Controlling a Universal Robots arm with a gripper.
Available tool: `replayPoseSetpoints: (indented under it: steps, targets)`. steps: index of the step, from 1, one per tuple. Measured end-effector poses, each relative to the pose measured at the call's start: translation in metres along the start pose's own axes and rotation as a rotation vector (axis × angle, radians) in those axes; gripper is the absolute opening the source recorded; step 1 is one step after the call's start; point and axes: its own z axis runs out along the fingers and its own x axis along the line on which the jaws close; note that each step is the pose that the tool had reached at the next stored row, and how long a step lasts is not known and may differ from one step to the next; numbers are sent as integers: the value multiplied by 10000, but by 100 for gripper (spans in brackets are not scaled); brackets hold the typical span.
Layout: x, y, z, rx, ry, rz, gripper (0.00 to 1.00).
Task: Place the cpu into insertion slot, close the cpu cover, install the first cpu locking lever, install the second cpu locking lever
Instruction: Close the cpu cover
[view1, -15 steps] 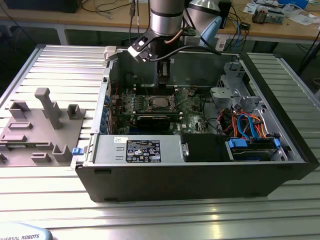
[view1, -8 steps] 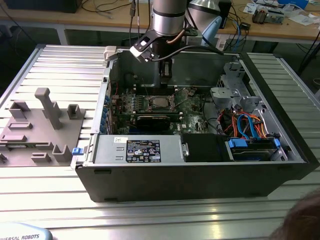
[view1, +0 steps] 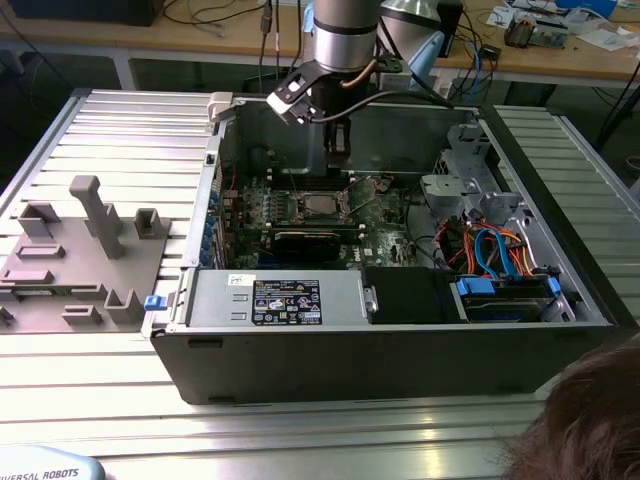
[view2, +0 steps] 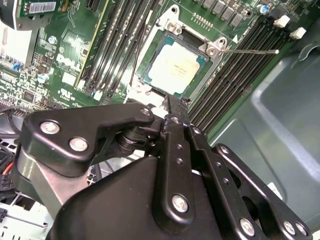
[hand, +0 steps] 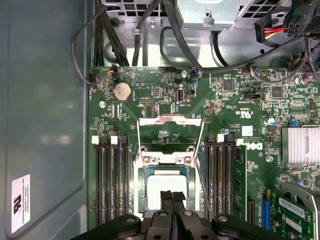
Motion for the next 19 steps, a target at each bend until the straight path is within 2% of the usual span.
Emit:
replayPoseSetpoints:
  steps: [9, 11, 19]
  targets:
    - [0, 67, 2, 0, 0, 1, 11]
    - [0, 105, 3, 0, 1, 0, 11]
    - [1, 178, 5, -1, 1, 0, 11]
